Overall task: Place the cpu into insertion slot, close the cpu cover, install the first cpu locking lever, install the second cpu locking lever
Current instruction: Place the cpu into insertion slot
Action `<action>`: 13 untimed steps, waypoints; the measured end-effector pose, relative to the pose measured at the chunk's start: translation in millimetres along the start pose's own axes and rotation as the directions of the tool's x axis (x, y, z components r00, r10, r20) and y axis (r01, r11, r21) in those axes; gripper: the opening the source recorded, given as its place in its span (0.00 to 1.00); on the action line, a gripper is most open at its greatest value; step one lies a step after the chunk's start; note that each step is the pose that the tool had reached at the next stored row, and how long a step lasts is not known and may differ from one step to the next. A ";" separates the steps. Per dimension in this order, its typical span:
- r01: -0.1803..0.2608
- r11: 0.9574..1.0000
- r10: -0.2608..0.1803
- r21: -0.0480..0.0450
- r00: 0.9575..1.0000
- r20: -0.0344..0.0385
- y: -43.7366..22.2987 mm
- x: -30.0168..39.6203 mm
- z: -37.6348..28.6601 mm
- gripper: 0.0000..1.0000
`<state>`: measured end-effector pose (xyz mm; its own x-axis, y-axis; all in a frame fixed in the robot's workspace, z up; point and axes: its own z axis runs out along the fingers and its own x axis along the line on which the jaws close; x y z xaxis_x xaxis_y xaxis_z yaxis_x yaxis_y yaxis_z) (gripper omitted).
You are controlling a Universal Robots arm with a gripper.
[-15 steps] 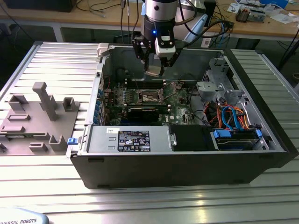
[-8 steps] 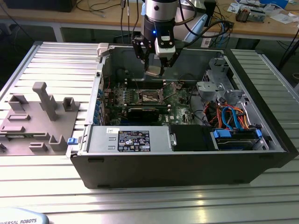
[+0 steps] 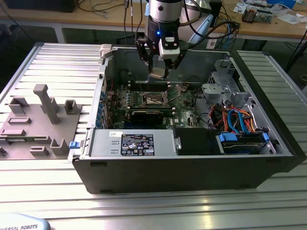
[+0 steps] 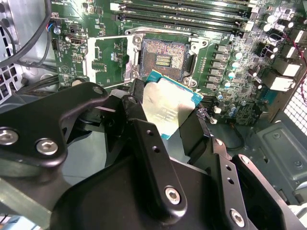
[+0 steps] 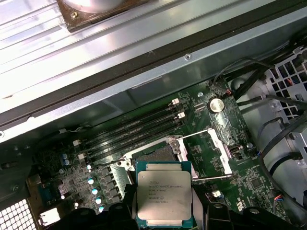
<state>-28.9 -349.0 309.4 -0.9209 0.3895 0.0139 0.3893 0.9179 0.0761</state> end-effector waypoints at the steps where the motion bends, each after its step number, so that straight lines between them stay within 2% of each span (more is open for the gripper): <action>1: -0.001 1.000 0.001 0.000 1.000 0.000 0.0 0.0 0.0 0.54; 13: -0.008 1.000 0.008 0.000 1.000 0.001 0.0 0.0 0.3 0.54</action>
<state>-28.9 -349.0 309.1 -0.9177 0.3971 0.0139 0.3970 0.9147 0.0760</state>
